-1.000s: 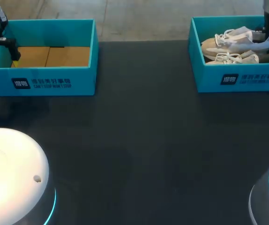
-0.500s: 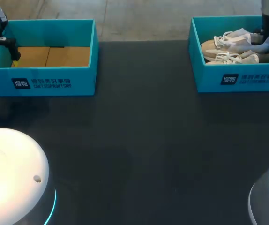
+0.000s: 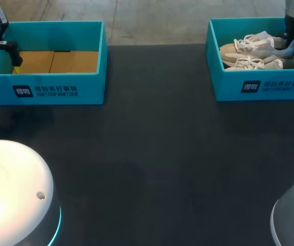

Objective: Take the shoe out of the shoebox, open the shoe tongue, remove and reinsert the insole, then place the shoe into the shoebox

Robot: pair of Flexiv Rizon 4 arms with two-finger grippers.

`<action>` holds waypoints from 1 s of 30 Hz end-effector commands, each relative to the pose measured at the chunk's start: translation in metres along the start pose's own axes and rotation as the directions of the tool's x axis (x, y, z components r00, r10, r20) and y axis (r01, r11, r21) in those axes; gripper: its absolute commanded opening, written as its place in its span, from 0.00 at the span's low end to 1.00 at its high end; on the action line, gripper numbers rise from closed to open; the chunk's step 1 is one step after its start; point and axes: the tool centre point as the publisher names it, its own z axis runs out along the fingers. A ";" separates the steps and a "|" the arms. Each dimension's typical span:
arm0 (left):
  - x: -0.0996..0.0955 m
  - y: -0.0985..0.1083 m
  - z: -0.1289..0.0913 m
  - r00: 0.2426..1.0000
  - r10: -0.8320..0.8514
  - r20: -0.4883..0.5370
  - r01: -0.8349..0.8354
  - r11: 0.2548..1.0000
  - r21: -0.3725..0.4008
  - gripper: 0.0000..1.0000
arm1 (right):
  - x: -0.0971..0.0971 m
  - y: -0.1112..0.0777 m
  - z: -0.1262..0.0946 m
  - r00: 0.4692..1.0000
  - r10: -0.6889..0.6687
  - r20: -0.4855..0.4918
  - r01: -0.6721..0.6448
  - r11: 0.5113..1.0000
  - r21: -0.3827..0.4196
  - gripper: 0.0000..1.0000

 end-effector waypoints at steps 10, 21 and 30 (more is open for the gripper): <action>0.000 0.001 0.000 1.000 0.000 0.002 0.000 1.000 0.001 1.00 | -0.001 0.002 -0.009 1.000 0.002 0.004 -0.002 1.000 -0.002 0.40; 0.000 0.001 0.000 1.000 0.000 0.002 0.000 1.000 0.001 1.00 | 0.000 -0.001 -0.025 1.000 0.007 0.002 -0.007 1.000 -0.021 0.47; 0.000 0.001 0.000 1.000 0.000 0.002 0.000 1.000 0.001 1.00 | 0.002 -0.006 -0.040 1.000 0.010 -0.004 -0.010 0.999 -0.033 0.70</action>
